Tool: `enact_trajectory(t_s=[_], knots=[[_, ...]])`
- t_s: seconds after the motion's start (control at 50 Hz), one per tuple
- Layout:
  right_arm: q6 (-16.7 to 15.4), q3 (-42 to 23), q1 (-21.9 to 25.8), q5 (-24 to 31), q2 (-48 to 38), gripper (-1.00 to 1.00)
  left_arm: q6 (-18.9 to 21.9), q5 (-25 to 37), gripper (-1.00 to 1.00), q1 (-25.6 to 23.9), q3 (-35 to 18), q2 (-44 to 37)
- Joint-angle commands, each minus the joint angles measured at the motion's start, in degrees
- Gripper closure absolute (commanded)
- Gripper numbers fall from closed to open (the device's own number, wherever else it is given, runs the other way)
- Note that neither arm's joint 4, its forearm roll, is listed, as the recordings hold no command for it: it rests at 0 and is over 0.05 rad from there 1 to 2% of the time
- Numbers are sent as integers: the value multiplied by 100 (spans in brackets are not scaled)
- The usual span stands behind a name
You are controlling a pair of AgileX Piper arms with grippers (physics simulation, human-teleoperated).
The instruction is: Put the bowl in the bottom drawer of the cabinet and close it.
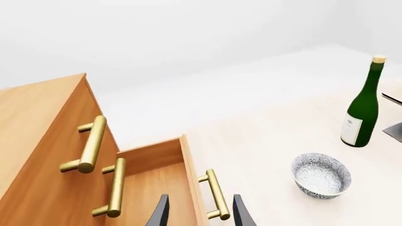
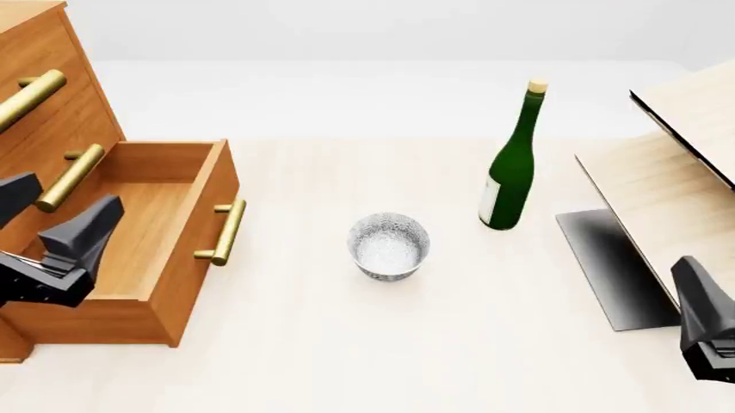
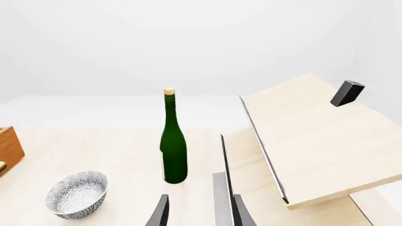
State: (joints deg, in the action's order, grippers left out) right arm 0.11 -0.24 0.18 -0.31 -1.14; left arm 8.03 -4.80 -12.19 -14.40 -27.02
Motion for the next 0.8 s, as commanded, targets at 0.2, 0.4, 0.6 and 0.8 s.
enact_trajectory(t_s=[0.2,0.4,0.6,0.8], knots=[[-2,2,-3,3,12,-100,-415,978,-100,13,-604,-254],[-1,2,-3,3,10,-100,-306,1065,-100,236,-734,-619],[-2,2,-1,3,11,-100,-242,1290,-100,271,-970,-848],[0,2,-2,2,9,-100,-295,1512,-100,162,-1126,-1105]])
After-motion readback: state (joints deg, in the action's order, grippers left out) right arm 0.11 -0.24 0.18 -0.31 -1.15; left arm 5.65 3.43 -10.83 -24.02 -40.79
